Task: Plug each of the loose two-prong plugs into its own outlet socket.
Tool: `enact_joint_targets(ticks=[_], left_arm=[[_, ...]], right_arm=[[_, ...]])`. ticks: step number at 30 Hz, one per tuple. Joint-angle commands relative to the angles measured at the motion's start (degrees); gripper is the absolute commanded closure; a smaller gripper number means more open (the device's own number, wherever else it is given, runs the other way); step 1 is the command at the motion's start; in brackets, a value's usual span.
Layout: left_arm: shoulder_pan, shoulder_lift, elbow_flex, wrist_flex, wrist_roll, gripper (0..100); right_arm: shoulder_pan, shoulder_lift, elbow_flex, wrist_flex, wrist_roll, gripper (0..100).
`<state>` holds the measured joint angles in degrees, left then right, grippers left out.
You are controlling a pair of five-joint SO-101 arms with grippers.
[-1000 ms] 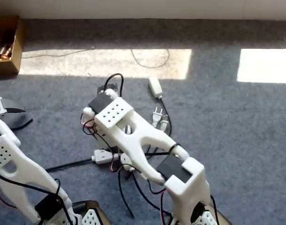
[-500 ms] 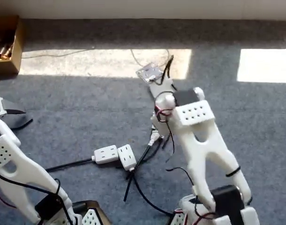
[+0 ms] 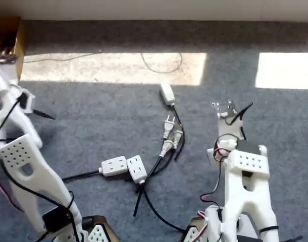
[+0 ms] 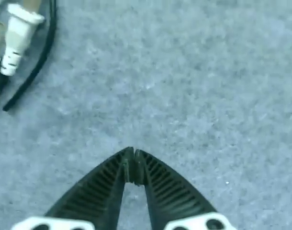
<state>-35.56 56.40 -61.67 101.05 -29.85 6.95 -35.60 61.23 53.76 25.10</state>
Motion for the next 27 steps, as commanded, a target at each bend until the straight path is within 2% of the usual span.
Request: enact_joint_targets(ticks=[1,4,10,15,18,21,24,27], left_arm=[[13.41,-9.54,4.70,0.79,-4.92,59],[22.55,-15.52,7.96,0.70,-9.23,59],[36.26,-27.38,16.57,0.79,-18.99,59],[43.38,-43.30,43.03,0.18,-30.33,63],[43.21,-53.85,63.60,-10.99,-34.46,66],[41.54,-63.16,84.62,-29.45,-34.90,63],[40.84,-69.58,99.56,-46.33,-34.55,60],[42.07,-70.73,104.57,-50.64,-34.46,60]], right_arm=[[1.01,-2.51,10.24,-14.73,-2.99,99.2],[1.98,-2.24,15.34,-21.93,-3.08,99.2],[5.41,-2.07,15.60,-22.99,-4.40,89.6],[8.48,-2.07,15.96,-27.91,-6.86,87.5],[8.57,-2.07,15.96,-27.91,-6.86,87.5],[8.66,-2.07,15.96,-27.91,-6.77,87.5],[8.75,-2.07,15.96,-27.91,-6.59,87.5],[8.48,-2.07,16.04,-27.91,-6.51,87.5]])
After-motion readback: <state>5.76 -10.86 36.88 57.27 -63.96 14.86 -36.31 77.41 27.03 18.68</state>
